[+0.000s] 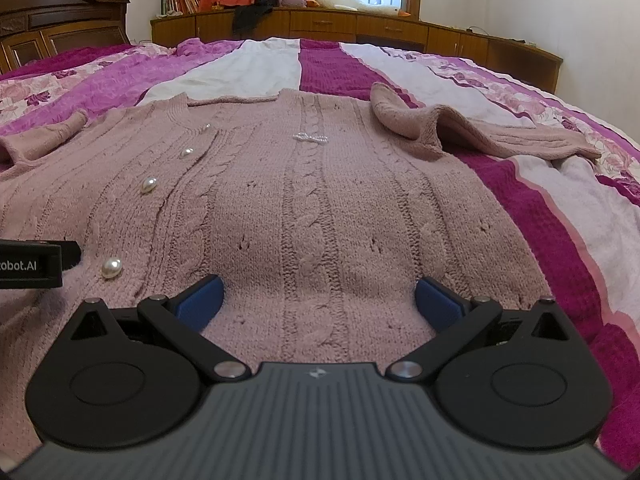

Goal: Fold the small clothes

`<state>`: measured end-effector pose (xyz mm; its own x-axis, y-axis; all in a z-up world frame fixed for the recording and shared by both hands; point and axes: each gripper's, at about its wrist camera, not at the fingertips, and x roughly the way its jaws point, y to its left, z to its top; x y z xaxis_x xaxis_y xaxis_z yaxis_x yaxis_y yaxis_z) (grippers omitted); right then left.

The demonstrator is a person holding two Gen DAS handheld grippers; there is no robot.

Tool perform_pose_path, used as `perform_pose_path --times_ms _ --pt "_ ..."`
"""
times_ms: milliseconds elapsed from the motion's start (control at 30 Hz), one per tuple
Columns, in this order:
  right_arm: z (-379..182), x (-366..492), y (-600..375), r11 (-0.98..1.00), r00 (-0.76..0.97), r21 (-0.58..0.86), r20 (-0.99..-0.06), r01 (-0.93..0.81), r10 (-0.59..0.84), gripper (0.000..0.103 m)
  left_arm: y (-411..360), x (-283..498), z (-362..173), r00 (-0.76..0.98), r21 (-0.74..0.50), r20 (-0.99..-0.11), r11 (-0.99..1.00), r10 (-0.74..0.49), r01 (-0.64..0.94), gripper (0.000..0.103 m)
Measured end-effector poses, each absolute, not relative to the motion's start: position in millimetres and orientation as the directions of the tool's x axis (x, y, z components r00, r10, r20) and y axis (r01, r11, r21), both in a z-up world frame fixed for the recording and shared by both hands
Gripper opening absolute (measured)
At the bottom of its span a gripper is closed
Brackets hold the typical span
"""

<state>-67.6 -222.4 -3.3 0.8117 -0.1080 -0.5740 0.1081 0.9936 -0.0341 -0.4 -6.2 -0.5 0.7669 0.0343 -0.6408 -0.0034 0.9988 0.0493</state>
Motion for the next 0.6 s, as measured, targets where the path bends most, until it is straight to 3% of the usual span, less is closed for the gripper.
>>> perform_pose_path --times_ms 600 --pt "5.5 -56.7 -231.5 0.996 0.775 0.005 -0.628 0.091 -0.068 0.103 -3.9 8.1 6.5 0.724 0.052 -0.69 0.998 0.015 0.029 0.103"
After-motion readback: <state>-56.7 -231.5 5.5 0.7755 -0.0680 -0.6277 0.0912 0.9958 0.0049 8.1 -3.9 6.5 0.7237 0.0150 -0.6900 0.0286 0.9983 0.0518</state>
